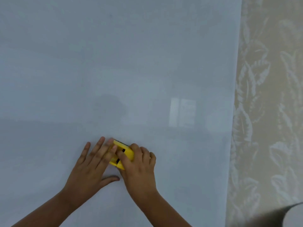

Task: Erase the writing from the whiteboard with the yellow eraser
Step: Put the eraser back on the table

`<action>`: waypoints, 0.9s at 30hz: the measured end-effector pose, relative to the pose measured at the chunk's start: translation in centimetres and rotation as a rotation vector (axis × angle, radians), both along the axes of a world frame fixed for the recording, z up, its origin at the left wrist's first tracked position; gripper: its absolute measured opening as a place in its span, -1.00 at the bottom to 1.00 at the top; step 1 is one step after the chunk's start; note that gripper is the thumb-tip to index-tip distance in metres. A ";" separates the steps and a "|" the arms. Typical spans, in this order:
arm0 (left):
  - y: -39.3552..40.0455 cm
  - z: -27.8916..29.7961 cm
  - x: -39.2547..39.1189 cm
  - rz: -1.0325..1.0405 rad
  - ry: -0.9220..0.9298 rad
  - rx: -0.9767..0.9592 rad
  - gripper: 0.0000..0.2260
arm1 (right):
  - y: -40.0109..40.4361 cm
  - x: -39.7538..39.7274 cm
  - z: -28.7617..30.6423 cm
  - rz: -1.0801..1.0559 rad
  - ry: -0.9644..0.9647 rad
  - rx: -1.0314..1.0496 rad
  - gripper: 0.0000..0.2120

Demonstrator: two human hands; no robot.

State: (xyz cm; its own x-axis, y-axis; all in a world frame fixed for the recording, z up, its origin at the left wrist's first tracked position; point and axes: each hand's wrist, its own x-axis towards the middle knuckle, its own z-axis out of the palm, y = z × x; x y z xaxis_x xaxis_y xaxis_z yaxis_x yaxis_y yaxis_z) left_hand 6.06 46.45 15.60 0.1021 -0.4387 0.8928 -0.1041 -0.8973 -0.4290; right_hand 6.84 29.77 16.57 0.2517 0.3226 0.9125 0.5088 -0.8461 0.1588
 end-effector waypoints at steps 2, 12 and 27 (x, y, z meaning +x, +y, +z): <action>0.2 0.0 -0.1 0.004 0.016 0.046 -0.33 | -0.1 0.4 -1.1 0.008 -0.028 -0.043 -0.46; -2.4 0.1 0.9 -0.089 0.052 0.135 -0.59 | -5.7 1.4 -1.3 -0.142 -0.029 -0.214 -0.46; -20.4 -1.5 3.9 -0.389 0.238 0.152 -0.56 | -21.5 -2.2 -2.7 -0.611 0.189 -0.293 -0.37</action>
State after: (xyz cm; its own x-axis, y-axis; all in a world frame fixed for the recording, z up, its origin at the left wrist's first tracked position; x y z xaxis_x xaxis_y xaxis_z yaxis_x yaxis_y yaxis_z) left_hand 10.00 26.07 14.08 0.0980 -0.6089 0.7872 -0.5307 -0.7011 -0.4762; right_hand 4.59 8.29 13.88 0.6119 0.2992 0.7322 -0.0023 -0.9250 0.3800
